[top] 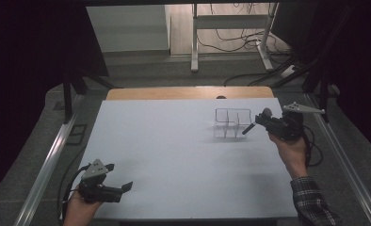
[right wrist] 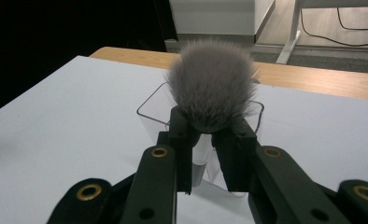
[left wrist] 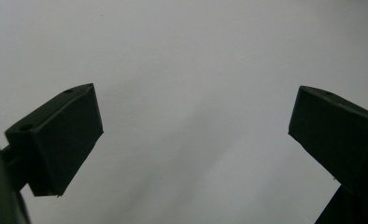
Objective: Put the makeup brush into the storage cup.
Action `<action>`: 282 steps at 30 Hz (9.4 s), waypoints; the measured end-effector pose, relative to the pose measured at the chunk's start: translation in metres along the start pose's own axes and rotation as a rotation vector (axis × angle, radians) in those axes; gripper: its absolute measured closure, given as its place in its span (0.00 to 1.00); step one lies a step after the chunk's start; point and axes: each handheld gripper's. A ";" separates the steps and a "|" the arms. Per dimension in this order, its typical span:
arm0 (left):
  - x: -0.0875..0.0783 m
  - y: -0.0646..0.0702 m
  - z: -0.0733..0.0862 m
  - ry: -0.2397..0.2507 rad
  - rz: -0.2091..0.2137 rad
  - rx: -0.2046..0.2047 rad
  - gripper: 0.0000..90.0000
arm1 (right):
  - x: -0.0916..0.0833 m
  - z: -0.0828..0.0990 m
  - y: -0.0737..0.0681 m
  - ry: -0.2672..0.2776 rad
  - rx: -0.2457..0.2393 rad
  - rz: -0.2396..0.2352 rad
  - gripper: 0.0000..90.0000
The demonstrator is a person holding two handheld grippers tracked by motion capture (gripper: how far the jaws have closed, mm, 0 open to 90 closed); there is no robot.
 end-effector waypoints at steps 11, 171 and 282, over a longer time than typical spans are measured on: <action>-0.006 -0.004 0.005 -0.008 -0.029 -0.009 0.04 | 0.007 -0.009 0.004 0.017 0.000 0.003 0.85; -0.008 -0.005 0.009 -0.037 -0.033 0.009 0.03 | 0.066 0.021 0.010 -0.216 -0.127 0.033 0.00; -0.009 -0.003 0.008 -0.020 -0.031 0.022 0.01 | -0.029 0.069 -0.023 -0.217 -0.151 -0.033 0.00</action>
Point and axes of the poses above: each handheld gripper's, and its own axes: x roughly forward along the jaws, z roughly out of its underside, y roughly to its right, and after that the axes turned 10 degrees about y, right-handed
